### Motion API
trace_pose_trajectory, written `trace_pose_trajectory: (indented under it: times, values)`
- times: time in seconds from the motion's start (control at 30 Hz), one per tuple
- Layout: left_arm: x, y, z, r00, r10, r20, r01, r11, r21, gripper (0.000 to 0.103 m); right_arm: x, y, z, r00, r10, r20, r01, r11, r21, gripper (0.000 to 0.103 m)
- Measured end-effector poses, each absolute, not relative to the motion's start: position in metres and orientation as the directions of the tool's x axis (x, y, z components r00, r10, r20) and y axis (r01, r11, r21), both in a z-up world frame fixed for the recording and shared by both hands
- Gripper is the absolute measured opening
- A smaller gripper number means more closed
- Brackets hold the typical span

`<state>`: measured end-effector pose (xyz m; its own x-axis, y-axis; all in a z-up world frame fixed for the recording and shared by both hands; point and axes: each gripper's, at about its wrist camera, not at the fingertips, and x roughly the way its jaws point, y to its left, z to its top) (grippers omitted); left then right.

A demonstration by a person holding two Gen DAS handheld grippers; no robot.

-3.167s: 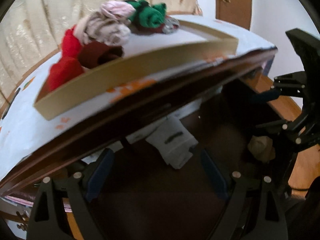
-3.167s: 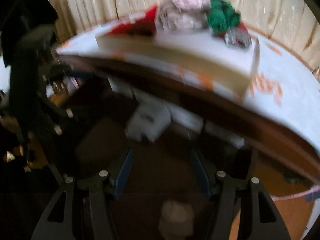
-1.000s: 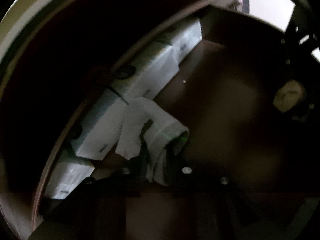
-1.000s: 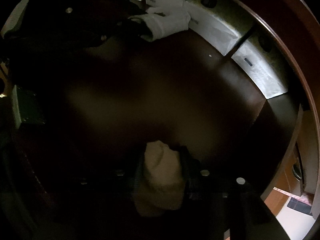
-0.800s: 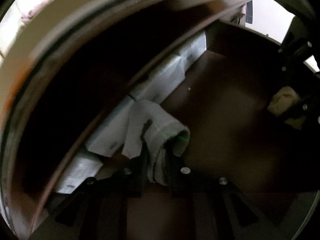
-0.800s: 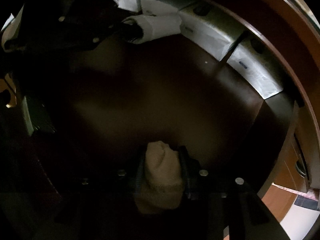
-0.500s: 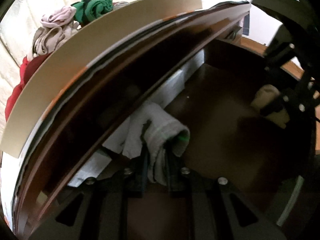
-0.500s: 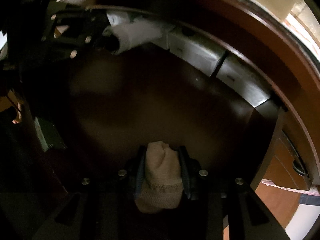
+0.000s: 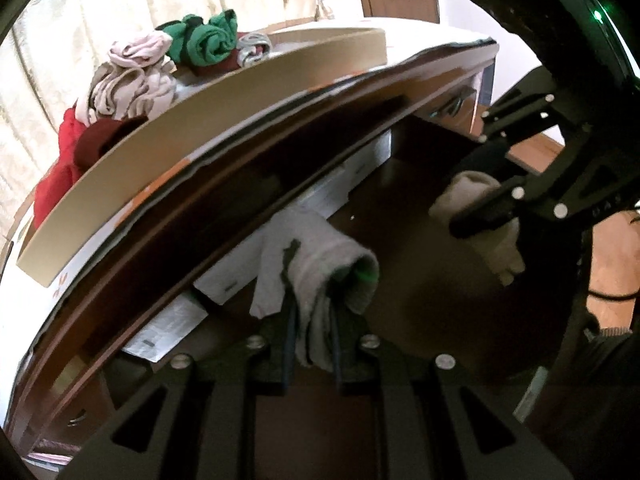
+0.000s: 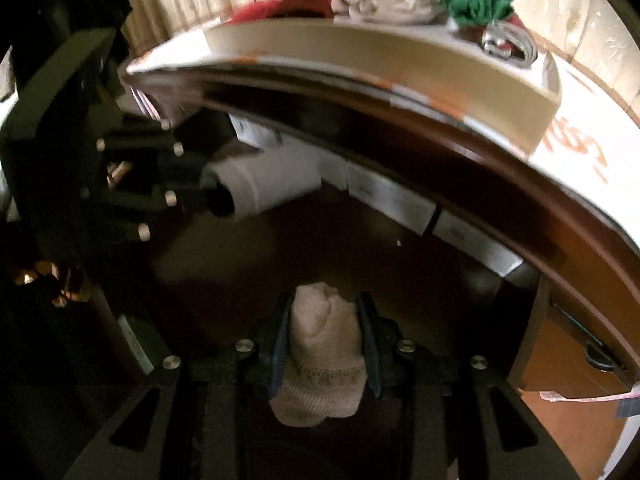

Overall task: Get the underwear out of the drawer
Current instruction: 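Grasp the grey sock with the left tool while the right tool grasps the beige sock, then lift both held socks out of the drawer and carry them over the tray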

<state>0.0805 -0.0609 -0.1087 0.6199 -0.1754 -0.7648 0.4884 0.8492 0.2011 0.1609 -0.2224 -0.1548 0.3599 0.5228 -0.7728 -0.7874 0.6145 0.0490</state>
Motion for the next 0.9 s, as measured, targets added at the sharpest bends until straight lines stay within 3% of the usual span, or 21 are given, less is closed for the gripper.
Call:
trace_pose_trajectory:
  times: [0.9]
  values:
    - [0.054, -0.061, -0.081, 0.723, -0.194, -0.663, 0.383, 0.911, 0.151, 0.012, 0.136, -0.229, -0.124, 0.458, 0.662, -0.593, -0.763, 0.635, 0.121, 0.034]
